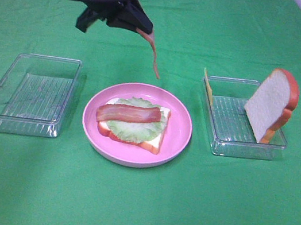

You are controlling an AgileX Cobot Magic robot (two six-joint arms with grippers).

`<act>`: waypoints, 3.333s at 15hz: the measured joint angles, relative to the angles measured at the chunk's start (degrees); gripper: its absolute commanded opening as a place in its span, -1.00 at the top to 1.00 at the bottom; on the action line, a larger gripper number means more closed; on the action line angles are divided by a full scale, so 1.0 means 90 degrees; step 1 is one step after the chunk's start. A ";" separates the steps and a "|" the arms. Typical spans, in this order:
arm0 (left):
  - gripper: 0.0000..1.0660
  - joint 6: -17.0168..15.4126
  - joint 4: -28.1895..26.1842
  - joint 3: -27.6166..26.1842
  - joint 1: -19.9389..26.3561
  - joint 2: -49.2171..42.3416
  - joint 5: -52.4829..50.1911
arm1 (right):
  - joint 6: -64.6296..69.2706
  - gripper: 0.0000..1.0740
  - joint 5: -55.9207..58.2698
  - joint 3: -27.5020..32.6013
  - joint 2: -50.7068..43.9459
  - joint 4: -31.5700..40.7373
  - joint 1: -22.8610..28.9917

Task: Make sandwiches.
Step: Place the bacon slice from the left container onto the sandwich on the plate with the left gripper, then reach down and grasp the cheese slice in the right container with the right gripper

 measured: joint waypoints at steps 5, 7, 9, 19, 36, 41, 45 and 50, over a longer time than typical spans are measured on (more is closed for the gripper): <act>1.00 0.0592 -0.0414 0.0000 -0.0789 0.0853 0.0102 | 0.0000 -0.36 0.0000 0.0000 0.0000 0.0000 0.0000; 1.00 0.0618 -0.0127 0.0000 -0.0713 0.0859 0.0229 | 0.0000 -0.36 0.0000 0.0000 0.0000 0.0000 0.0000; 1.00 0.0357 0.0471 0.0000 -0.0497 0.0859 0.0363 | 0.0000 -0.36 0.0000 0.0000 0.0000 0.0000 0.0000; -0.24 -0.1343 0.2661 0.0000 -0.0331 0.0840 0.0547 | 0.0000 -0.36 0.0000 0.0000 0.0000 0.0000 0.0000; -0.48 -0.1878 0.6462 0.0350 -0.0331 -0.4418 0.2559 | 0.0000 -0.36 0.0000 0.0000 0.0000 0.0000 0.0000; -0.48 -0.1878 0.6513 0.2623 -0.0331 -0.6551 0.2591 | 0.0000 -0.36 0.0000 0.0000 0.0000 0.0000 0.0000; -0.48 -0.1878 0.6513 0.4100 -0.0331 -0.8136 0.2604 | 0.0000 -0.36 0.0000 0.0000 0.0000 0.0000 0.0000; -0.48 -0.1878 0.6506 0.5812 -0.0331 -1.1096 0.2617 | 0.0000 -0.36 0.0000 0.0000 0.0000 -0.0006 0.0000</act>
